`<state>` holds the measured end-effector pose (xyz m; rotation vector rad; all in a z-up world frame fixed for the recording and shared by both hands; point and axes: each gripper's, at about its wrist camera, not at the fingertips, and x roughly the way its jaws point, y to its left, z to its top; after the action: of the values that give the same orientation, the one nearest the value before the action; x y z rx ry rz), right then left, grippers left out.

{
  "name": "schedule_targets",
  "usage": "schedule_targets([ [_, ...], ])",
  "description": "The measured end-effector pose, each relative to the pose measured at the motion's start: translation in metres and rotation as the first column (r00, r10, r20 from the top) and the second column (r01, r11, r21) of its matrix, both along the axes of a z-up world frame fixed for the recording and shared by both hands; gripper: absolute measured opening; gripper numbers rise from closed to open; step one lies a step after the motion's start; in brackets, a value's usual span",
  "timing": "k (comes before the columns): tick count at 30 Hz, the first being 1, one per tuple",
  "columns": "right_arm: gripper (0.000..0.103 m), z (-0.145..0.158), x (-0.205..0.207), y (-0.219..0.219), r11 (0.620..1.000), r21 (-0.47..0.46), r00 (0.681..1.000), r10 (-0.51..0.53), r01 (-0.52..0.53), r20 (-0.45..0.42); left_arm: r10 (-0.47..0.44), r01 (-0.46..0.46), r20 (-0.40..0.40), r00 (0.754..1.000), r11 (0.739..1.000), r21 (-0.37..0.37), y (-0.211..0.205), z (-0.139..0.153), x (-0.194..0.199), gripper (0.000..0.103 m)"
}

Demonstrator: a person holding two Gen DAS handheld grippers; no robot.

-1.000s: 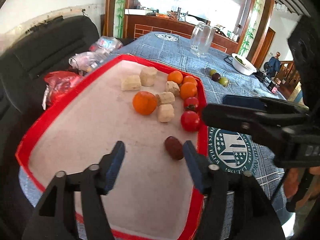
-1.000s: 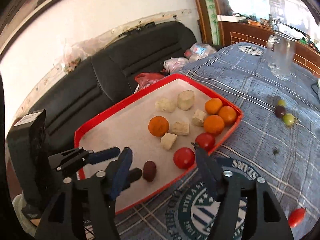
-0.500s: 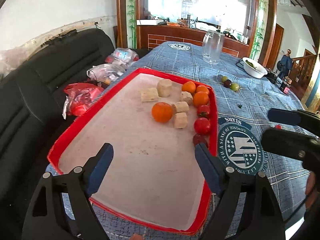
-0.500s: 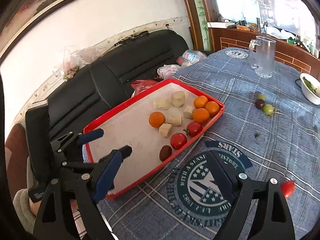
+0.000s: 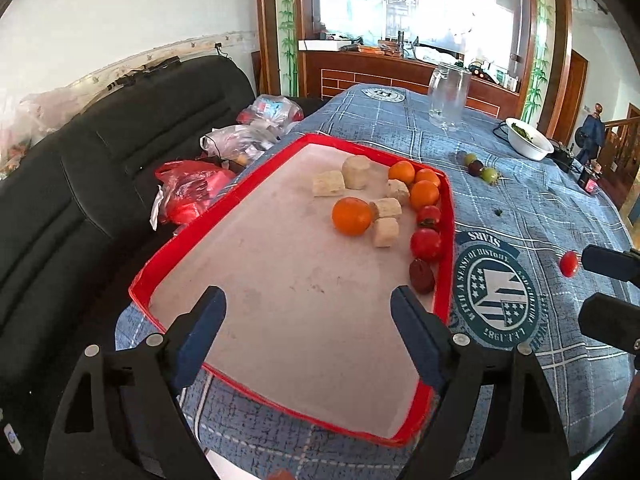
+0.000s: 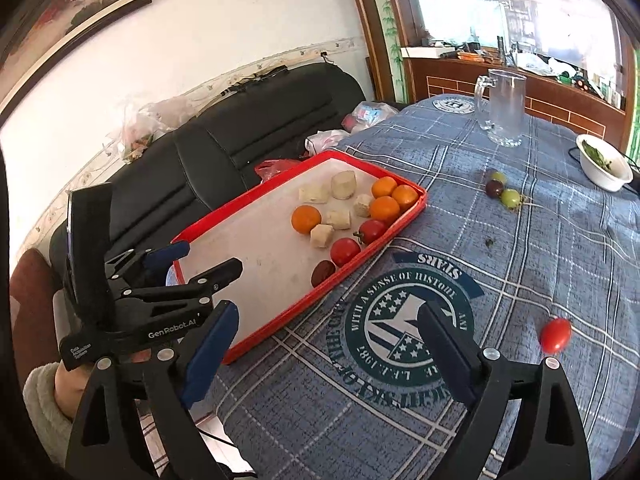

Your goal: Organize fruits

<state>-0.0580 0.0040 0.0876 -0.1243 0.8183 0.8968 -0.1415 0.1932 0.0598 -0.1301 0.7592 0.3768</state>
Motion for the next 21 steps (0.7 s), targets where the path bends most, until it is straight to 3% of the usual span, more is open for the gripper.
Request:
schedule_targets([
  [16, 0.092, 0.01, -0.015, 0.002, 1.0, -0.005, 0.999, 0.016, -0.016, 0.036, 0.021, -0.021, 0.002, 1.0, 1.0, 0.008, -0.001, 0.007, -0.011, 0.085],
  [20, 0.092, 0.009, -0.016, 0.002, 1.0, -0.01, 0.999, 0.014, -0.014, 0.036, 0.042, -0.042, 0.018, 0.999, 0.999, 0.012, 0.001, 0.01, -0.015, 0.103],
  [21, 0.092, 0.009, -0.016, 0.002, 1.0, -0.012, 0.999, 0.014, -0.014, 0.036, 0.048, -0.049, 0.03, 0.998, 0.999, 0.017, 0.001, 0.011, -0.018, 0.103],
])
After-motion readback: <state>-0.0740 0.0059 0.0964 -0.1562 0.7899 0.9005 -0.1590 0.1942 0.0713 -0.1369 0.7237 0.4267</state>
